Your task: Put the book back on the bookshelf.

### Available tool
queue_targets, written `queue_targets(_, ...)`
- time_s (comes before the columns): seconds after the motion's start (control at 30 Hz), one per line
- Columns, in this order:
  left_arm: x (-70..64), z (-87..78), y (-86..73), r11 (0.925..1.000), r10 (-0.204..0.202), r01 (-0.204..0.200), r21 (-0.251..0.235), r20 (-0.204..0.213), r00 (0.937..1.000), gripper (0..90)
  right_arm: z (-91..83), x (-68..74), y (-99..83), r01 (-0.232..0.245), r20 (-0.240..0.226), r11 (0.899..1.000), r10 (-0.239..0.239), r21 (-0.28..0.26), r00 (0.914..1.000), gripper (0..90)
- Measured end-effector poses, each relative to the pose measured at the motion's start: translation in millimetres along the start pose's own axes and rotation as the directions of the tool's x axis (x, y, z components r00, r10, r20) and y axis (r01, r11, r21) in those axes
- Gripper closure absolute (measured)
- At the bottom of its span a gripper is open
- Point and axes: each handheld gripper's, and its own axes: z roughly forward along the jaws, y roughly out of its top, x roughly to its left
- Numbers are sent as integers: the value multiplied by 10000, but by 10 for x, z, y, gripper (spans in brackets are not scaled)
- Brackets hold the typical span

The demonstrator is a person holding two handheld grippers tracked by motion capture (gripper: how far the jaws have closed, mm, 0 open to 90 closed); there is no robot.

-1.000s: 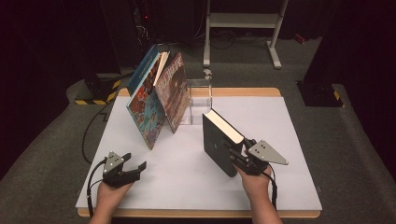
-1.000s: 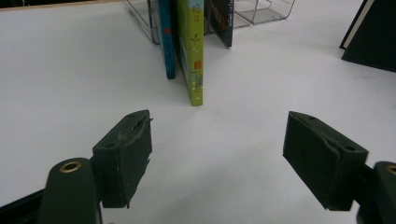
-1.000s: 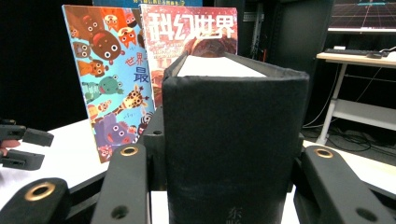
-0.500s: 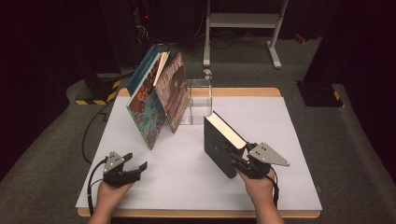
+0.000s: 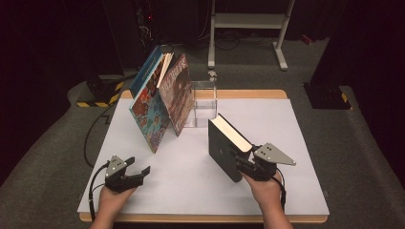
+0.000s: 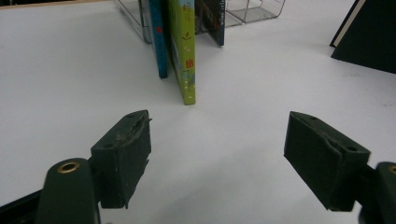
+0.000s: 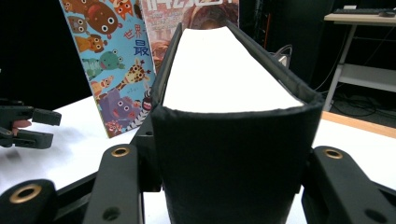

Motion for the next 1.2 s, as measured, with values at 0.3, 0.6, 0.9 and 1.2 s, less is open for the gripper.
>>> queue_targets(0.3,6,-1,-6,10000,-58,58,-26,75,10000,226,24,-14,67,-203,-244,9993,211,317,9995,443)
queue_targets(0.6,11,-7,-9,9999,-88,88,-52,80,9999,226,102,47,168,-356,279,9990,348,270,9990,430)
queue_targets(0.9,18,0,-17,9999,-127,128,-72,96,9999,226,119,48,182,-355,189,9985,347,427,9992,454)
queue_targets(1.2,25,7,-25,9999,-110,111,-82,69,9999,227,104,49,193,248,148,9987,-254,445,9996,520)
